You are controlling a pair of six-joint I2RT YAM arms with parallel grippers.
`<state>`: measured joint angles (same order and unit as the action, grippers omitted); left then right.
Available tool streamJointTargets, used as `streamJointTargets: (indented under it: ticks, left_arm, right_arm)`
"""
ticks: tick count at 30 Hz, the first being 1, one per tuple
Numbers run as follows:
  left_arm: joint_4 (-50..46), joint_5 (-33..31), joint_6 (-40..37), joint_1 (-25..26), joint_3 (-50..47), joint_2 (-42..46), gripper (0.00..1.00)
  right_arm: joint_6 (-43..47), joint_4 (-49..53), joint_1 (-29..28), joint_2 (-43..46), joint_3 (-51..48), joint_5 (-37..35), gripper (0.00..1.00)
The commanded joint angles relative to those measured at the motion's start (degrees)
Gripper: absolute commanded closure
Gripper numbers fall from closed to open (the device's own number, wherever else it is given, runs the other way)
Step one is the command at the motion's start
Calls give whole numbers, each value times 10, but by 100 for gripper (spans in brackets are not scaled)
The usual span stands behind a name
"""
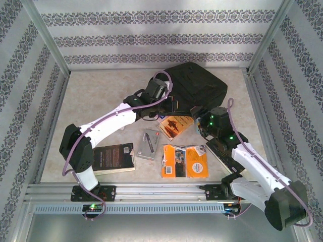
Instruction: Pack the student bag
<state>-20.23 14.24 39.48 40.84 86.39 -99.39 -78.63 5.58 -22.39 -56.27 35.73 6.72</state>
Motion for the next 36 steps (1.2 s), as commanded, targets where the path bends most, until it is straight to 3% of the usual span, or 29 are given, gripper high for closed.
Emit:
streamJointTargets:
  ticks: [1,7,19,29,36]
  left_arm:
    - [24,22,34,18,9,8,100]
    - [44,25,57,37,-13,19,100]
    - [39,0,42,44,-63,57,100]
    - [3,-83,-27,38,-95,88,100]
    - [3,-95,-41,11,-119,99,100]
  right_arm:
    - [-94,-75,-13,-3,-23,6,20]
    - [-115,-174,-25,-44,-34,-2,30]
    - [-61,-182,-8,-55,-54,-53,98]
    - [12,-116,33,-35,-50,-21,100]
    - [82,-73,65,-38,-29,18,100]
